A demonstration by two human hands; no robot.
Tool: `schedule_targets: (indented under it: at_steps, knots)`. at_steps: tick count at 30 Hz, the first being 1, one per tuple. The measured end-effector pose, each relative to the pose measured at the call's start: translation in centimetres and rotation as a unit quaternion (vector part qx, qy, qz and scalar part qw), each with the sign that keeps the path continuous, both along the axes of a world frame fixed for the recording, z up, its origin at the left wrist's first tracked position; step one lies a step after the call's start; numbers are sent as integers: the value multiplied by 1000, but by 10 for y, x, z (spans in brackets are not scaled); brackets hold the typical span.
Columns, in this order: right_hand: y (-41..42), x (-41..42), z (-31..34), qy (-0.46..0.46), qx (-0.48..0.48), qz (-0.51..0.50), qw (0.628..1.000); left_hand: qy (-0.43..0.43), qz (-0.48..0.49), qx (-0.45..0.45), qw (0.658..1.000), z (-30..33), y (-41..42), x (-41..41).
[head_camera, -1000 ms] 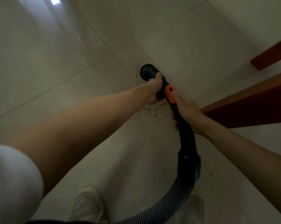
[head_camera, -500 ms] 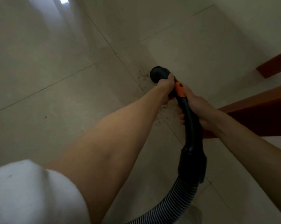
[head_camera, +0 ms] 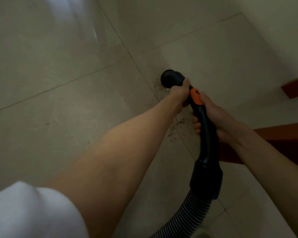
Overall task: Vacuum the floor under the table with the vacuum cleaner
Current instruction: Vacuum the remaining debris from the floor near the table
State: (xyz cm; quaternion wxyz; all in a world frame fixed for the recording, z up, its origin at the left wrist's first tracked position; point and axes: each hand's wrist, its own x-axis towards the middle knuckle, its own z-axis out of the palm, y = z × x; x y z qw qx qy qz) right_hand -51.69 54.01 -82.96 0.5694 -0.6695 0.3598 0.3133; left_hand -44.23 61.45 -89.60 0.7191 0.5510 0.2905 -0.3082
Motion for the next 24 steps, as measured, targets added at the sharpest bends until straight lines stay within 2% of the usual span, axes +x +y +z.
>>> schedule_targets:
  at_steps: [6, 20, 24]
  knots:
    - [14, 16, -1, 2, 18, 19, 1000, -17, 32, 20, 999, -5, 17, 15]
    - [-11, -24, 8, 25, 17, -9, 1000, 20, -69, -3, 997, 11, -1, -22]
    - [-10, -30, 8, 35, 19, -7, 999, 25, -70, -3, 997, 11, 2, -30]
